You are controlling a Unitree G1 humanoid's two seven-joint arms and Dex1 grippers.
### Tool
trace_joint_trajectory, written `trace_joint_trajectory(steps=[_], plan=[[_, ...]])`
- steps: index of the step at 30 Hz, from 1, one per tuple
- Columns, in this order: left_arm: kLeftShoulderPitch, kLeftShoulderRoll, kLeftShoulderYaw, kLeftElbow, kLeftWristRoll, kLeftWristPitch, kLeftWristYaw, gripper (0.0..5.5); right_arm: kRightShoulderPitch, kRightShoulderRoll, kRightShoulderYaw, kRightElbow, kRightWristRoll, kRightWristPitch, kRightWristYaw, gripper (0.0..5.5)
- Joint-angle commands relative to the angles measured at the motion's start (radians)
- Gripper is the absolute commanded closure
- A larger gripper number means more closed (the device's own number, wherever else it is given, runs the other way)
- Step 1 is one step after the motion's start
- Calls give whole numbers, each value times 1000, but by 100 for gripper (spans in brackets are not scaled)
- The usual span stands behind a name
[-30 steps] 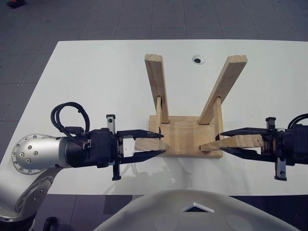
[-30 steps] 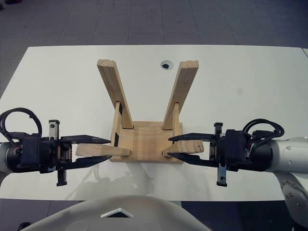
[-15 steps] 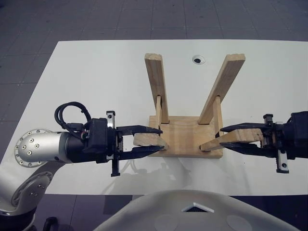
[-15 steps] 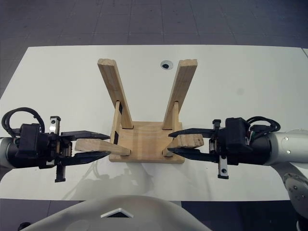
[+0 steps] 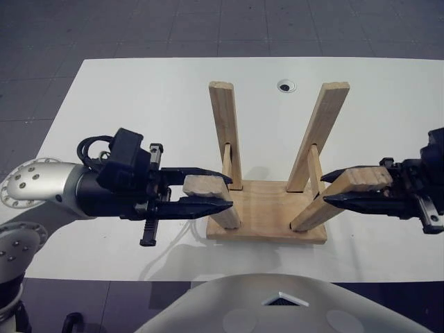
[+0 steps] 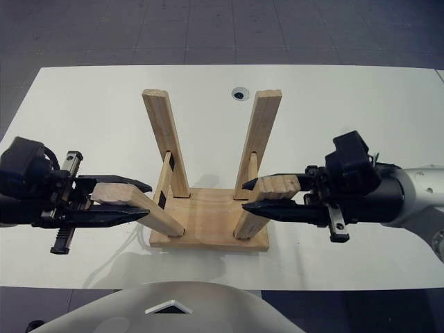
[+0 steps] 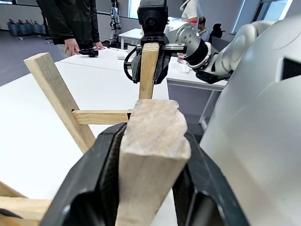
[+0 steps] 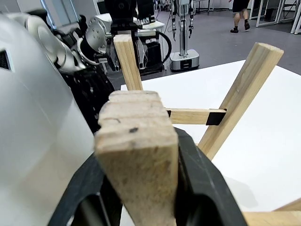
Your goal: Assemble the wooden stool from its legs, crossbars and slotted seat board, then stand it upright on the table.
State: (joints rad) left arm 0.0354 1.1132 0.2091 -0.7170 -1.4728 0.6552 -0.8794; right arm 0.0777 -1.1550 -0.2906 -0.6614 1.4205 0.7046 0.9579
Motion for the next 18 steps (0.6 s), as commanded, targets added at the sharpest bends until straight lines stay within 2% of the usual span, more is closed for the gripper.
trace_joint_trajectory(steps=[1,11,18], plan=[[4,4,-184,49,-115,199,24,430,-15,-29,192,66,75,228,-102,435],[-191,-60,-349,212,-141,279,103,430,-253,90,413,300,58,353,-185,435],[-372,-194,-467,473,-46,377,56,430,-402,190,526,494,-51,417,-128,435]])
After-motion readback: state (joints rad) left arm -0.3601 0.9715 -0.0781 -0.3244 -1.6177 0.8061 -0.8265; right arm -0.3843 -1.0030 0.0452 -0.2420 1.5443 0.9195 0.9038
